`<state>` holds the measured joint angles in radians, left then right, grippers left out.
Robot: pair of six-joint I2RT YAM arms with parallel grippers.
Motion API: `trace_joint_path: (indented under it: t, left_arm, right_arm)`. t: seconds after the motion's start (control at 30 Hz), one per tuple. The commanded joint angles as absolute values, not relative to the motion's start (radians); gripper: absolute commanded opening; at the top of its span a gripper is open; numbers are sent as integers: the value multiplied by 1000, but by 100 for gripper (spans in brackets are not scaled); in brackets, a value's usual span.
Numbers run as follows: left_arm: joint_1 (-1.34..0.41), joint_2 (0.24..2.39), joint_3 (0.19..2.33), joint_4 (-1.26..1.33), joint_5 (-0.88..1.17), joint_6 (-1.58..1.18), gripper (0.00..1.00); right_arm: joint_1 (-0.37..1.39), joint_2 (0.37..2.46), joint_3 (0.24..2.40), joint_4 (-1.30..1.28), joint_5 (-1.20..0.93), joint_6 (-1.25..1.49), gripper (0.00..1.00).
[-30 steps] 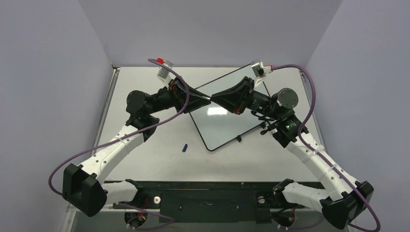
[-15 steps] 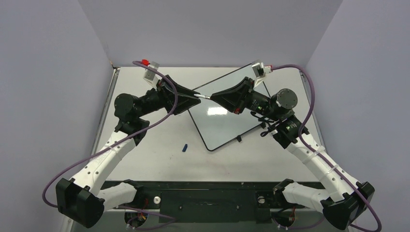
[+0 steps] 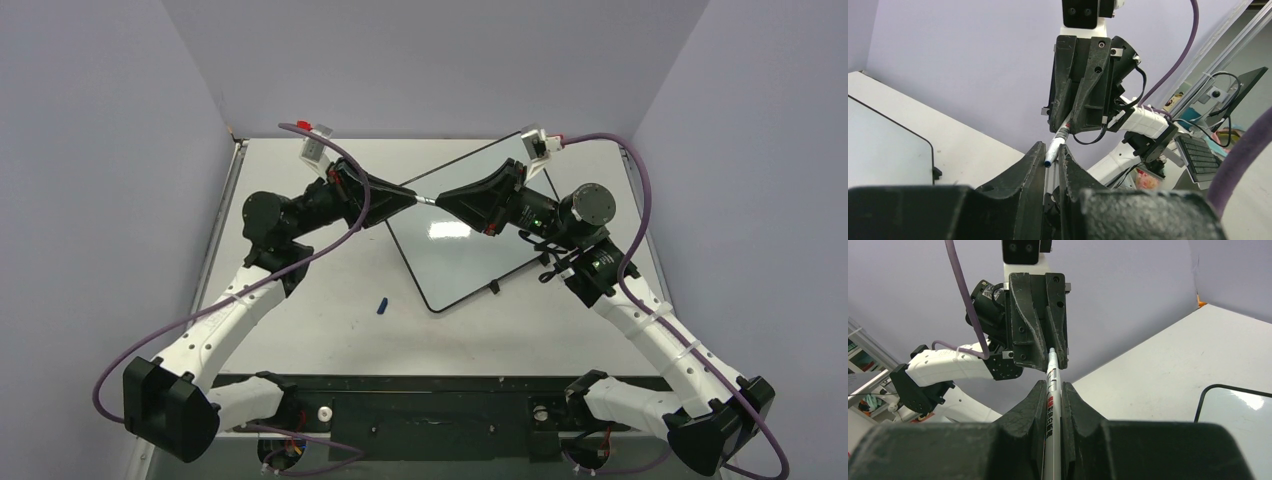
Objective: Write a sentence on the whiteboard
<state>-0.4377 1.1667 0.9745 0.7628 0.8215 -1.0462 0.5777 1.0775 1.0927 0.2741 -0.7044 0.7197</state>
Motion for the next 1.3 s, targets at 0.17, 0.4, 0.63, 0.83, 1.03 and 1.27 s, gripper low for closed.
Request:
trace_joint_path:
  t: [0.17,0.4,0.63,0.83,1.03,1.27]
  left_arm:
    - [-453,1188,994,830,808,-1053,0]
    - [-453,1188,1004,793,831,-1023,0]
    - [-453,1186,1010,753,843,-997,0]
    - [-454,1194,1014,753,850,-997,0]
    - [-454,1194,1010,755,855,-997,0]
    - [-454,1185,998,751,854,-992,0]
  right_arm:
    - [597,1100,1150,300,-747,716,0]
    - [605,1120,1180,276,-789,707,28]
    - [618,1135,1203,246,-800,687,33]
    - [637,1146,1213,235,-798,678,28]
    - [647,1153,1217,243,-787,678,21]
    - [648,1144,1204,305,-778,708,22]
